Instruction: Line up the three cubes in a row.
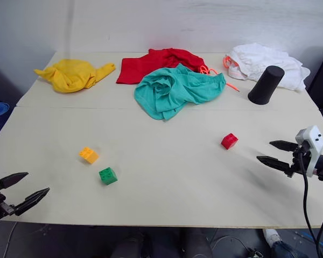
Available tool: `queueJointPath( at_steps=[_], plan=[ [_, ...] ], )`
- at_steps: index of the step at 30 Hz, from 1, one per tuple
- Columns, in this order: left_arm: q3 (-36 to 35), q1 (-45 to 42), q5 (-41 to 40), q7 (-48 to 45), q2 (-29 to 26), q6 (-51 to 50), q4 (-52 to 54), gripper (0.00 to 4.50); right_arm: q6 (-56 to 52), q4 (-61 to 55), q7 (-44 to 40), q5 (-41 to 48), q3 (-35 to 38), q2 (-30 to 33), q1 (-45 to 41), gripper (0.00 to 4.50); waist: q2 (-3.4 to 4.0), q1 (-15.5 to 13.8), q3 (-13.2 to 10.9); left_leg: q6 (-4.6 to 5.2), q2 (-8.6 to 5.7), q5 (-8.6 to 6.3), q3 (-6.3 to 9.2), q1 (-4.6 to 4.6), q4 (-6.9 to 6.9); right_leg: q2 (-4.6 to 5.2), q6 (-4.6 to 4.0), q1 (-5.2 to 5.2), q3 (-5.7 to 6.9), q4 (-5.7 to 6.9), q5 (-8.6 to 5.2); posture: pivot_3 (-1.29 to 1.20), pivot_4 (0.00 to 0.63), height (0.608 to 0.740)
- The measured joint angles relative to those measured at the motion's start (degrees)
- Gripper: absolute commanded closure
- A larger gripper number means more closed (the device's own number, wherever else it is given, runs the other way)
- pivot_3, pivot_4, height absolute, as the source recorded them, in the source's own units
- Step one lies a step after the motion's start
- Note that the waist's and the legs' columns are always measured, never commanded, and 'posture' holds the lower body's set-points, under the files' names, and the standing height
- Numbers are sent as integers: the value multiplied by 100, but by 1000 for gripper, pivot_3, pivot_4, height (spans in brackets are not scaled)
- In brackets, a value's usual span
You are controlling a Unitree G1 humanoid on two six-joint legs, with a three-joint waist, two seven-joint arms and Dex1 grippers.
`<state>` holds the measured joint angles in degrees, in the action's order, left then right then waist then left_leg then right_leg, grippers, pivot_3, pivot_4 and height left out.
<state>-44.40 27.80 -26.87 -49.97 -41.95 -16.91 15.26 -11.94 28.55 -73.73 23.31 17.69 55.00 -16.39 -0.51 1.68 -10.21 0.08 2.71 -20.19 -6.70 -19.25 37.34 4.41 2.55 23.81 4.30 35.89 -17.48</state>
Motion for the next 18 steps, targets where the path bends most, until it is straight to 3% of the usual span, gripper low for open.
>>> queueJointPath(
  at_steps=[18],
  plan=[
    [4, -244, -94, 206, -167, -748, 512, 11, 62, -385, 329, -21, 0, -151, 221, 0, 0, 1, 0, -2, -1, 2, -2, 1, 1, -1, 1, 0, -2, 4, 0, 0, 150, 740]
  ],
)
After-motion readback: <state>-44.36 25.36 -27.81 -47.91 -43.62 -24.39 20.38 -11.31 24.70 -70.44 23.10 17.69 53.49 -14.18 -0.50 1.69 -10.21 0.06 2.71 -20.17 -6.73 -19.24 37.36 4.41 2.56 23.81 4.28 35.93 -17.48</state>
